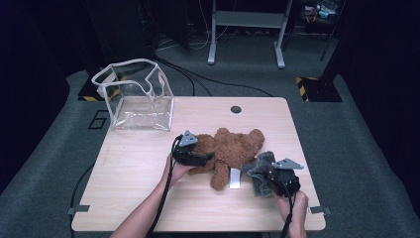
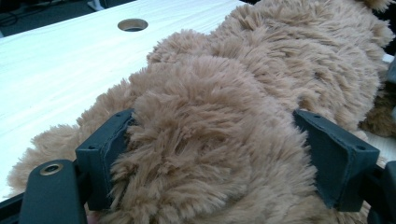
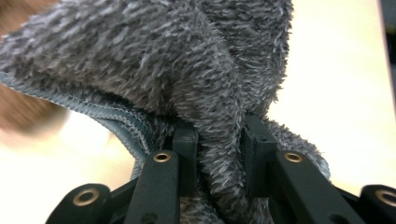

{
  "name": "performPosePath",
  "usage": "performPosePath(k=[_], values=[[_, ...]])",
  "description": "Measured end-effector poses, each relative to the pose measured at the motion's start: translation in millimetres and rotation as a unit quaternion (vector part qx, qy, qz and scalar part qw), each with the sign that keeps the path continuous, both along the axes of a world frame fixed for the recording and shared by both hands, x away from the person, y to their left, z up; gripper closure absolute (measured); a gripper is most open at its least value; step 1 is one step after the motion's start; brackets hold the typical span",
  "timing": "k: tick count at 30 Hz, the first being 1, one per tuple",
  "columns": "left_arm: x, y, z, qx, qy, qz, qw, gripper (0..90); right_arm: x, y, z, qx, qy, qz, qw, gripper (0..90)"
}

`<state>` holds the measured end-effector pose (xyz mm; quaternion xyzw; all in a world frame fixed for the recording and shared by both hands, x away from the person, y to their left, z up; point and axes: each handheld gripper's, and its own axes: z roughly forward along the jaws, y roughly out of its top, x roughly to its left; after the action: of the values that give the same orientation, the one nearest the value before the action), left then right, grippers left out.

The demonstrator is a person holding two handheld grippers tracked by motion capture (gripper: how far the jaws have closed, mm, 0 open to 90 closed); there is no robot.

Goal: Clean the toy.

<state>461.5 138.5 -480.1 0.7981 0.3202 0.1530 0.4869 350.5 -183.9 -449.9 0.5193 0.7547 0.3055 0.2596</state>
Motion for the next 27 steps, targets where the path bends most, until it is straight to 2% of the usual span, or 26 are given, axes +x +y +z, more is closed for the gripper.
performPosePath(k=[3, 6, 7, 9, 11, 12, 16, 20, 24, 26, 27], values=[[-0.3, -0.7, -0.2, 0.0, -0.003, 0.003, 1.0, 18.3, 3.1, 16.9, 20.0, 0.006, -0.041, 0.019, 0.999, 71.1], [-0.4, -0.6, -0.2, -0.001, -0.002, 0.003, 1.0, 18.2, 13.3, 40.7, 34.9, 0.002, -0.064, 0.04, 0.9971, 71.1], [-0.5, -0.5, -0.3, -0.001, -0.002, 0.003, 1.0, 18.3, 18.9, 48.9, 36.6, -0.004, -0.065, 0.046, 0.9969, 71.0], [-0.7, -0.5, -0.4, -0.001, -0.001, 0.004, 1.0, 18.2, 31.6, 62.5, 33.4, -0.019, -0.063, 0.05, 0.9966, 70.9], [-0.7, -0.2, -0.6, 0.0, 0.0, 0.005, 1.0, 18.2, 42.3, 74.4, 22.9, -0.033, -0.048, 0.053, 0.9969, 70.6], [-0.3, 0.5, -0.7, -0.001, 0.001, 0.002, 1.0, 18.3, 44.6, 78.7, 17.1, -0.046, -0.049, 0.051, 0.9965, 70.7], [-0.5, 0.1, -1.1, -0.001, 0.0, 0.001, 1.0, 18.3, 38.3, 83.5, 4.9, -0.057, -0.054, 0.047, 0.9958, 70.8], [-0.1, -0.7, -1.4, -0.002, 0.001, 0.004, 1.0, 18.3, 31.4, 86.1, -9.8, -0.052, -0.023, 0.055, 0.9969, 71.1], [0.1, -1.4, -1.7, -0.002, -0.001, 0.004, 1.0, 18.3, 35.4, 83.8, -26.9, -0.038, 0.005, 0.058, 0.9976, 71.2], [0.1, -1.6, -1.3, 0.001, -0.001, 0.004, 1.0, 18.3, 38.1, 82.2, -31.7, -0.03, 0.035, 0.06, 0.9971, 71.1], [0.1, -1.5, -1.3, 0.001, -0.001, 0.003, 1.0, 18.3, 39.5, 81.1, -34.1, -0.028, 0.041, 0.062, 0.9968, 71.1]])
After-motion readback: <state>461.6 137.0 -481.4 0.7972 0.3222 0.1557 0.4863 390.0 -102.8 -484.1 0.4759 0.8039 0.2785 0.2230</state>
